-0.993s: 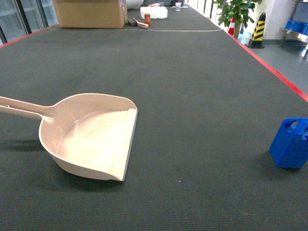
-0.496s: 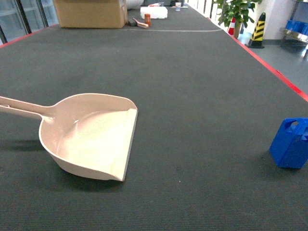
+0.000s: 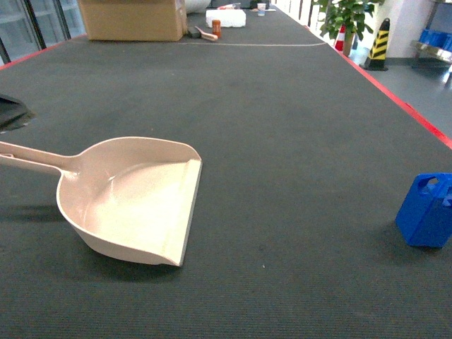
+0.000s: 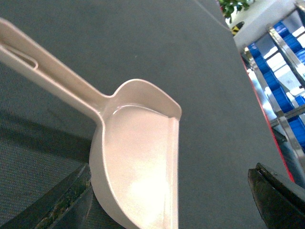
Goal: Place part in tray to right shelf
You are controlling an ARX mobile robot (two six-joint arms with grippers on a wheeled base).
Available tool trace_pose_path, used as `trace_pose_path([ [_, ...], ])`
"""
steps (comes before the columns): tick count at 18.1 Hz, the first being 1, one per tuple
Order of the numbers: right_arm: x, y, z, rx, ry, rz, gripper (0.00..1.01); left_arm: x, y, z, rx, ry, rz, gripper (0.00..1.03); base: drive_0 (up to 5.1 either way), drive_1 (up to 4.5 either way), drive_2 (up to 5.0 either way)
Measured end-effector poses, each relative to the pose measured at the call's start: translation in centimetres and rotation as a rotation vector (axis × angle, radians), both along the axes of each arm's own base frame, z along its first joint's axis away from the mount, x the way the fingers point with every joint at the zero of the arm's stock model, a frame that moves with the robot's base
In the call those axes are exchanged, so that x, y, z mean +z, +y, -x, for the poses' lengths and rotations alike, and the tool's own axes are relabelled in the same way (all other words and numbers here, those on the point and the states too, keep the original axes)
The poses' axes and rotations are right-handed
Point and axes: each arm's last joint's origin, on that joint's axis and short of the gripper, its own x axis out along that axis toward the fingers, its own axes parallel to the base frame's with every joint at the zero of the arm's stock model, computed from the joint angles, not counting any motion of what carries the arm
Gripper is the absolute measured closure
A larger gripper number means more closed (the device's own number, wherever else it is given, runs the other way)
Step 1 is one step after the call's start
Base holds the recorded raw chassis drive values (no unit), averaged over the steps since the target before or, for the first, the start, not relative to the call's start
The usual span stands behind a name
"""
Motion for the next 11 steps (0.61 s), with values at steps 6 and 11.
trace_pose_path([
  [6,0.0,0.0,0.0,0.0,0.0,0.0,0.03,-3.2,2.0,-5.5,0.062,0.16,0.156,0.05,0.0,0.0,0.0],
  [11,0.0,0.0,0.0,0.0,0.0,0.0,0.03,-3.7,2.8,-7.3,0.08,0.173,0.188,0.05,0.0,0.0,0.0],
])
